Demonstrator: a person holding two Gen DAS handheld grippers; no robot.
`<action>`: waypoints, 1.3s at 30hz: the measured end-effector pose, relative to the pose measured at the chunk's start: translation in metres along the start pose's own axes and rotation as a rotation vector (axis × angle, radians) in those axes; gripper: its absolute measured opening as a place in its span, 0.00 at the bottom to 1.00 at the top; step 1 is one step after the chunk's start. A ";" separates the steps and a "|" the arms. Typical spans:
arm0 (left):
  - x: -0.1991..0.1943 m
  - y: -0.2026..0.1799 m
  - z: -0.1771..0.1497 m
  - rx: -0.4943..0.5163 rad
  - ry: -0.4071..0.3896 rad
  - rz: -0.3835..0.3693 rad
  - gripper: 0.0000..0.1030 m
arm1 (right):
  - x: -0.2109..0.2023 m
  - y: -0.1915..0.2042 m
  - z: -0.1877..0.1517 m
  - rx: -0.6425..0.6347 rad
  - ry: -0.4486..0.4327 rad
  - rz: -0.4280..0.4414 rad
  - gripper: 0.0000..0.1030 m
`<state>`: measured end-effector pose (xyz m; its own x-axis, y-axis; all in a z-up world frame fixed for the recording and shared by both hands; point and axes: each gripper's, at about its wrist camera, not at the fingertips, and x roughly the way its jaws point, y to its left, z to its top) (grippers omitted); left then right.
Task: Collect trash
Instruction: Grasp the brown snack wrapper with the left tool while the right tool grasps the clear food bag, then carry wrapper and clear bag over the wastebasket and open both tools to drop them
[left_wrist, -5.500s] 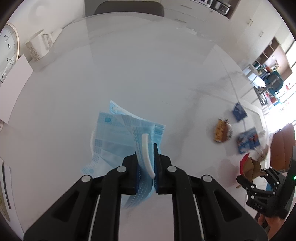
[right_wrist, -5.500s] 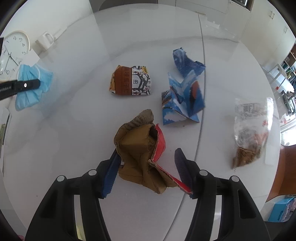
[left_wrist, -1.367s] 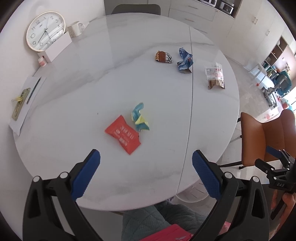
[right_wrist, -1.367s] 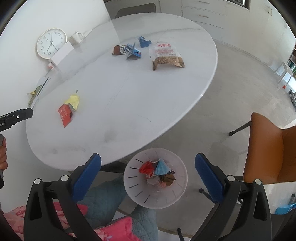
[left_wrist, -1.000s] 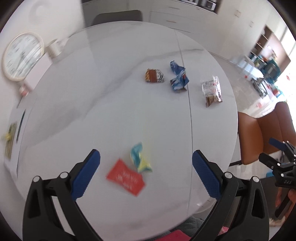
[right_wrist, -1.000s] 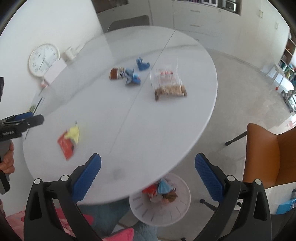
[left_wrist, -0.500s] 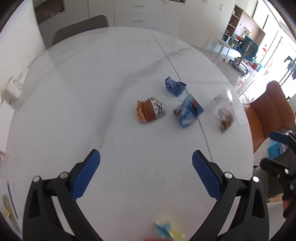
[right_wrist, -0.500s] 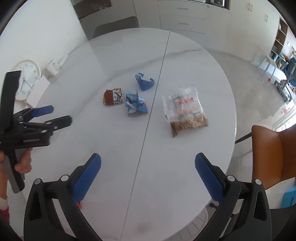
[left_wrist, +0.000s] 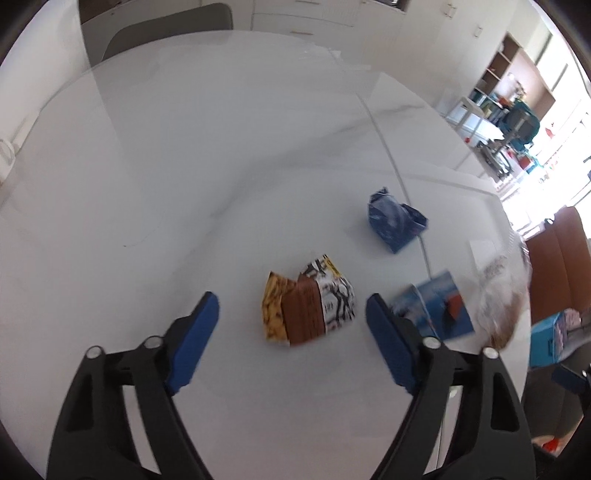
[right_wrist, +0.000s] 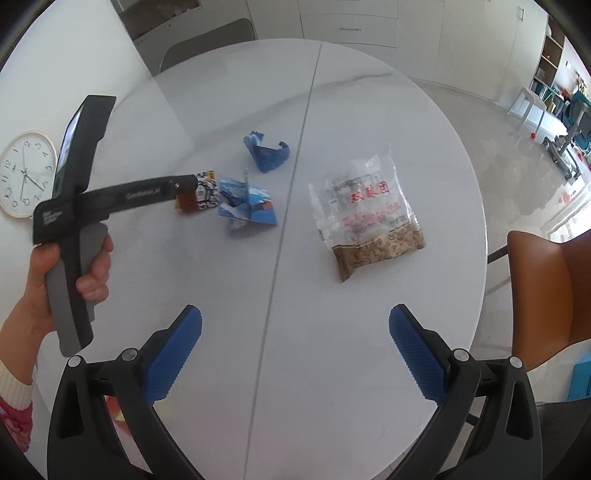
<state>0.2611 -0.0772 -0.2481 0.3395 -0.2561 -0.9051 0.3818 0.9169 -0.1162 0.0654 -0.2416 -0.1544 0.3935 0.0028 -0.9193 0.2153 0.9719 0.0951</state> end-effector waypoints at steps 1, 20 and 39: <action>0.005 -0.001 0.001 -0.005 0.006 0.000 0.68 | 0.001 -0.003 0.001 0.000 -0.001 -0.006 0.98; 0.014 0.000 0.005 -0.025 0.013 0.009 0.26 | 0.055 -0.051 0.053 0.001 -0.007 -0.065 0.98; -0.008 0.017 -0.002 -0.018 -0.013 -0.059 0.16 | 0.069 -0.056 0.056 -0.031 -0.001 -0.010 0.42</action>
<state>0.2625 -0.0588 -0.2433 0.3275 -0.3140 -0.8912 0.3865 0.9052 -0.1769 0.1306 -0.3095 -0.2019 0.3922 -0.0070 -0.9199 0.1915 0.9787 0.0742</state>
